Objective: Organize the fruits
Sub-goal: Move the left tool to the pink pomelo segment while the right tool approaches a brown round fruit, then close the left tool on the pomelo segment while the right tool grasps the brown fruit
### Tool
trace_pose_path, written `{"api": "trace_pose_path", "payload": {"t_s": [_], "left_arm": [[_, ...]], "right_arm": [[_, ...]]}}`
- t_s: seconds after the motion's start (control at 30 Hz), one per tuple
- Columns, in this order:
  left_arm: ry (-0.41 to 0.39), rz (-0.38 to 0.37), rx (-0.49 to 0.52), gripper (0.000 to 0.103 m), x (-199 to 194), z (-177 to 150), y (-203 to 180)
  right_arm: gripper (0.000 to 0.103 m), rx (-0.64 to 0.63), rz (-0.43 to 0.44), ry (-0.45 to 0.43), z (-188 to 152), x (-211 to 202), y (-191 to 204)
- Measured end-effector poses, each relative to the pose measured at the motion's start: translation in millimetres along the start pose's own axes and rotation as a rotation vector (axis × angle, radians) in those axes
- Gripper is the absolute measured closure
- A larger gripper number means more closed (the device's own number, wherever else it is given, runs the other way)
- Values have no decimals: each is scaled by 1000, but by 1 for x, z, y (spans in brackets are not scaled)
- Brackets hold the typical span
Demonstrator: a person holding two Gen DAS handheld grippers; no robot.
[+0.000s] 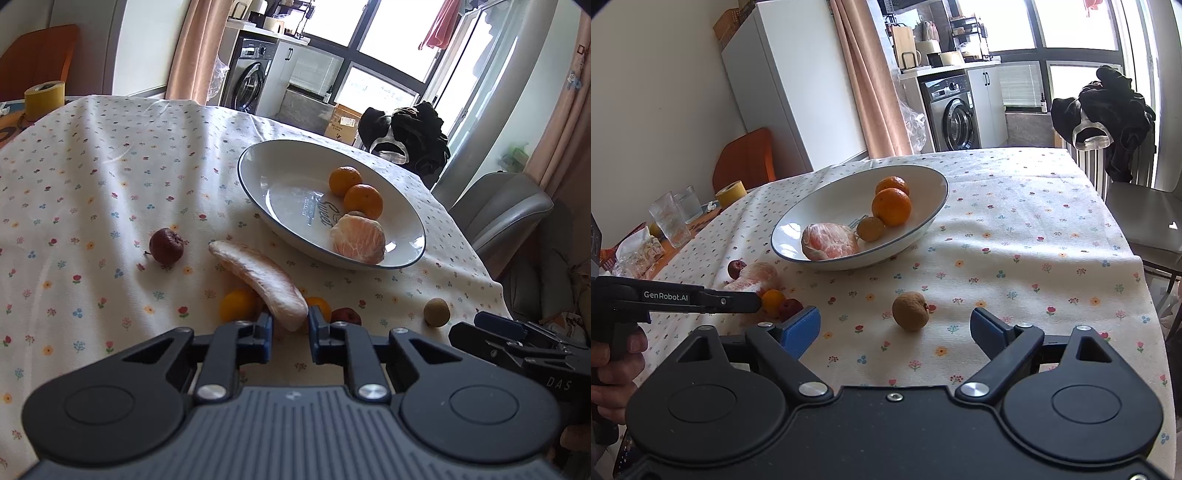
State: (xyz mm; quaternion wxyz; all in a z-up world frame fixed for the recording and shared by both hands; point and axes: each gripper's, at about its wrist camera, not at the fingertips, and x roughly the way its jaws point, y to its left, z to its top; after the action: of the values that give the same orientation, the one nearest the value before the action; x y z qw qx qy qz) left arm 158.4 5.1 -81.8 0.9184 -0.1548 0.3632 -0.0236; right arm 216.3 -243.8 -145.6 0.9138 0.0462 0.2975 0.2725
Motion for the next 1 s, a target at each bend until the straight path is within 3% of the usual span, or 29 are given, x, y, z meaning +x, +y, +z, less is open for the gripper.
{"api": "trace_pose_path", "payload": {"t_s": [0.37,0.57,0.63,0.77,0.83,0.87,1.0], "left_arm": [[-47,-3,22,93,-19,5,4],[-74,-8,32,93,-28,5,4],[-79,-10,31,93,-30,5,4],[-91,-11,30,93,-35,6,6],[-97,-11,30,93,-37,5,7],[-99,-11,29,94,-37,5,7],[-109,-13,26,94,-40,5,9]], "right_arm": [[16,-21,-14,3,4,12,3],[24,-29,-40,17,5,21,3],[28,-29,-42,21,5,23,3],[52,-20,-46,50,5,32,2],[65,-35,-62,46,5,33,3],[80,-37,-67,49,6,34,3],[80,-21,-42,43,8,31,3]]}}
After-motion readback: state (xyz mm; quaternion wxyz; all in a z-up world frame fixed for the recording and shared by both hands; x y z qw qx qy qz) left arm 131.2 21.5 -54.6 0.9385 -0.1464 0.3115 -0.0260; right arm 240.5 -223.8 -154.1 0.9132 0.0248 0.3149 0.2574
